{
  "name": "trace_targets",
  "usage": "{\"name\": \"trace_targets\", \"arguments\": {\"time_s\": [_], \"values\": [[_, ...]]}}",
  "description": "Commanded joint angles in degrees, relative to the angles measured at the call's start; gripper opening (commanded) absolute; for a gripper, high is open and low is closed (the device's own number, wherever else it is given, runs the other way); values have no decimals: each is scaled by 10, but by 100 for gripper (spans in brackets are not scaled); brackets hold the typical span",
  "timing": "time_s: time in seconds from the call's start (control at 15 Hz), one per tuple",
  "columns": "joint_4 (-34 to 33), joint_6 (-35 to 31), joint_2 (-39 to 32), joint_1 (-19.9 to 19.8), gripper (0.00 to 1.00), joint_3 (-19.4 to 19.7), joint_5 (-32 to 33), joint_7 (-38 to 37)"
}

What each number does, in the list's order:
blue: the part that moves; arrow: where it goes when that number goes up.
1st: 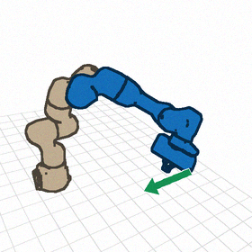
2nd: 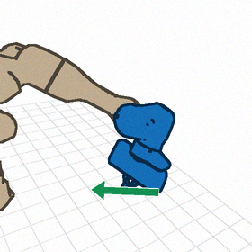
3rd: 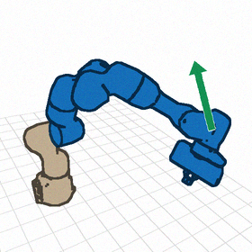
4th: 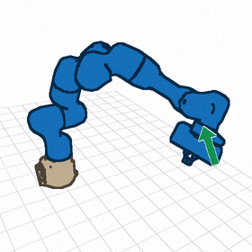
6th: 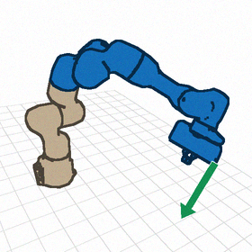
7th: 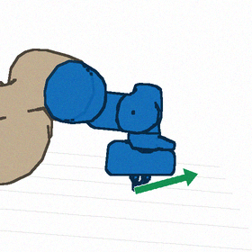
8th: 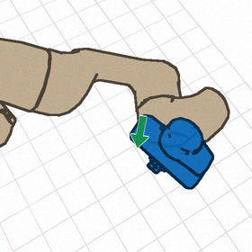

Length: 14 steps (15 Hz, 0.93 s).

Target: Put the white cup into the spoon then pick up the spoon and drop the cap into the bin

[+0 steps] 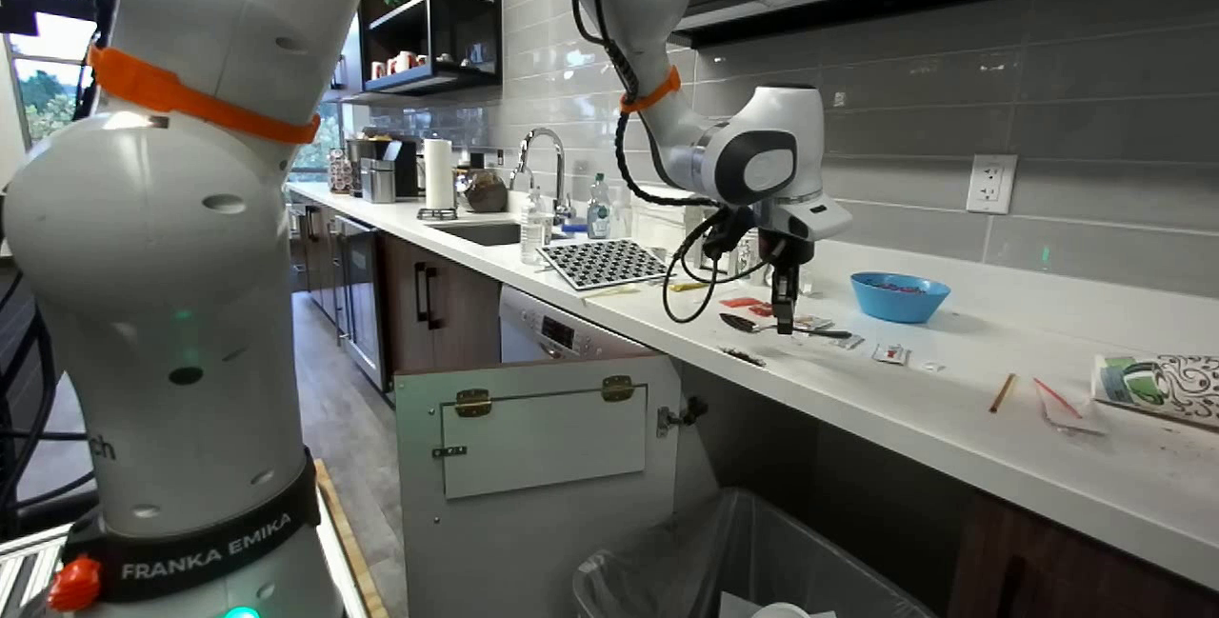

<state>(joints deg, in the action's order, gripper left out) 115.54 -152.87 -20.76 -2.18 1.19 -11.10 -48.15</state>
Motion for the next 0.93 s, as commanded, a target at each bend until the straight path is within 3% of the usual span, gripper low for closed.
{"name": "trace_targets", "arguments": {"time_s": [0.0, 0.4, 0.87], "values": [[-22, 18, -20, 13, 3, 10, -20, 0], [-45, 39, -41, 4, 3, 0, -52, 18], [-81, 102, -61, 9, 3, 7, -42, 14]]}}
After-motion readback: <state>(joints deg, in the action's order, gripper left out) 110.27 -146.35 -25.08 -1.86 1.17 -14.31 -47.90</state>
